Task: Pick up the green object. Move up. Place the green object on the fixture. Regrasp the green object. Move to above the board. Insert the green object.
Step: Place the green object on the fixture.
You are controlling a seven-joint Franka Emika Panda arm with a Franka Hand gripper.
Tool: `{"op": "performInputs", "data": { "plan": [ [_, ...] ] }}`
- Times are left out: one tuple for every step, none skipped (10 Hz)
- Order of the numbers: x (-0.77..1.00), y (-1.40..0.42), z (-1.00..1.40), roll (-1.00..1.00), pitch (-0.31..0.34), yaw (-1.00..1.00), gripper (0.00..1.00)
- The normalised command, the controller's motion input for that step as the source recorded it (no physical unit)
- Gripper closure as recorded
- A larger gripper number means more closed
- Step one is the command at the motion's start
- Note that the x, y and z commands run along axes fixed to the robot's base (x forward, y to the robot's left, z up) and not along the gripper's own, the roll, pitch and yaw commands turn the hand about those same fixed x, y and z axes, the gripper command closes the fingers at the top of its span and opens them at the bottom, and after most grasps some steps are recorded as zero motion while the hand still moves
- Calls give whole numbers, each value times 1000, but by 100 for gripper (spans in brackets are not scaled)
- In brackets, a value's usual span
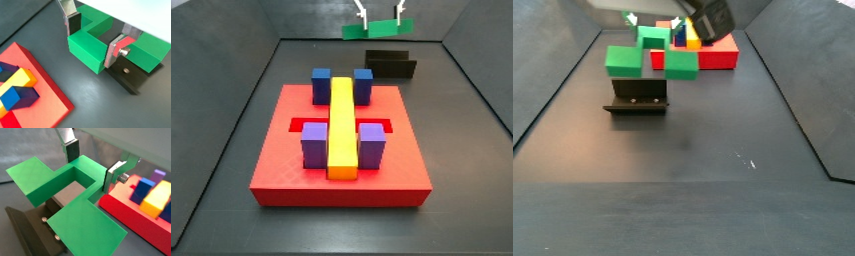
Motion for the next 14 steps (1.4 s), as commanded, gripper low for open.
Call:
{"op": "performInputs", "data": {
  "plan": [
    [709, 517, -160, -849, -43, 0, 100],
    [763, 360, -186, -489, 46, 49, 100],
    [803, 360, -280, -423, 100, 34, 100],
    [840, 369, -274, -431, 134, 0, 100],
    [874, 306, -263, -463, 169, 0, 100],
    [420, -120, -26, 0, 157, -23, 100],
    [589, -131, 0, 0, 334, -103, 100],
    [680, 0, 0, -223, 151, -386, 100],
    [646, 131, 0, -594, 0, -551, 100],
    [583, 137, -71, -537, 0, -500, 100],
    [569, 77, -189, -417, 0, -446, 100],
    [309, 0, -163, -391, -9, -74, 100],
    [154, 0, -77, -454, -106, 0, 100],
    [180, -169, 0, -223, 0, 151, 100]
  ]
}}
